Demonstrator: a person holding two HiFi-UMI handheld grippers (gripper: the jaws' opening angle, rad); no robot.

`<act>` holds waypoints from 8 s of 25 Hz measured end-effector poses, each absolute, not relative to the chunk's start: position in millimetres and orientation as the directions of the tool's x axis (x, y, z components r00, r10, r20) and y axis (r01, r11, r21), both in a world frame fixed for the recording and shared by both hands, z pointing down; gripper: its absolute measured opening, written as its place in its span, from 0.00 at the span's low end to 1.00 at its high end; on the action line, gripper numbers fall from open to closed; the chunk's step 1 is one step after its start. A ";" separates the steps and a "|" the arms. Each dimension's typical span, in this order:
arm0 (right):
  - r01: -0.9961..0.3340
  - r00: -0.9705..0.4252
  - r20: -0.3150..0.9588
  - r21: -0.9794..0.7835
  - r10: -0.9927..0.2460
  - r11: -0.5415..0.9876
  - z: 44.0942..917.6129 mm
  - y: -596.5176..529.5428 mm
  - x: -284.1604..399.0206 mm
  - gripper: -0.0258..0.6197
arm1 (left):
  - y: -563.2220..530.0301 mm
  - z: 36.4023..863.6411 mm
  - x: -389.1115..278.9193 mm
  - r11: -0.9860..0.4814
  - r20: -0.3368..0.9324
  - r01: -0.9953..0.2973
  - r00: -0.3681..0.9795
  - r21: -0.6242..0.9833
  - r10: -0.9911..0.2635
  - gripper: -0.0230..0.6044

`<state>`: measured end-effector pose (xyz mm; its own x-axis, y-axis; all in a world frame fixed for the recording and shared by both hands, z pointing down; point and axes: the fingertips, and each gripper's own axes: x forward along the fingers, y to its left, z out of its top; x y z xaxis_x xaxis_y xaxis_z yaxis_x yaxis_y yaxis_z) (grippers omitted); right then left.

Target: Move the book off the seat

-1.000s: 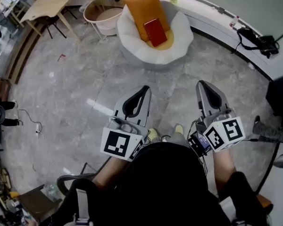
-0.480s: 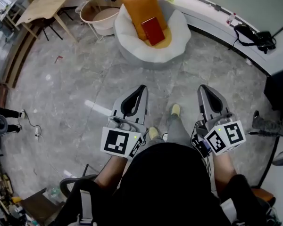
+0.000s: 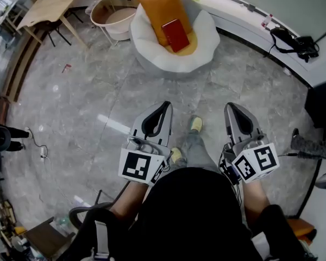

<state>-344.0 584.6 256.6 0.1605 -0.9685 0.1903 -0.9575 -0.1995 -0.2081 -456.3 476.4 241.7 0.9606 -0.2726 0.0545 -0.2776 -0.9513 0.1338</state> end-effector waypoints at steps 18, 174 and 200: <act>-0.937 0.119 0.202 -0.300 -0.972 -0.177 266.5 536.0 -246.9 0.05 | 439.5 245.4 -356.8 -0.965 0.108 -0.237 0.968 0.110 -0.225 0.04; -0.959 0.012 0.422 -0.252 -0.907 -0.131 326.1 186.3 34.3 0.05 | 88.8 278.3 -25.6 -0.970 0.168 -0.162 0.977 0.184 -0.131 0.04; -0.948 -0.055 0.402 -0.308 -0.914 -0.078 343.8 151.9 191.1 0.05 | 51.0 291.4 105.2 -0.950 0.254 -0.267 0.941 0.160 -0.222 0.04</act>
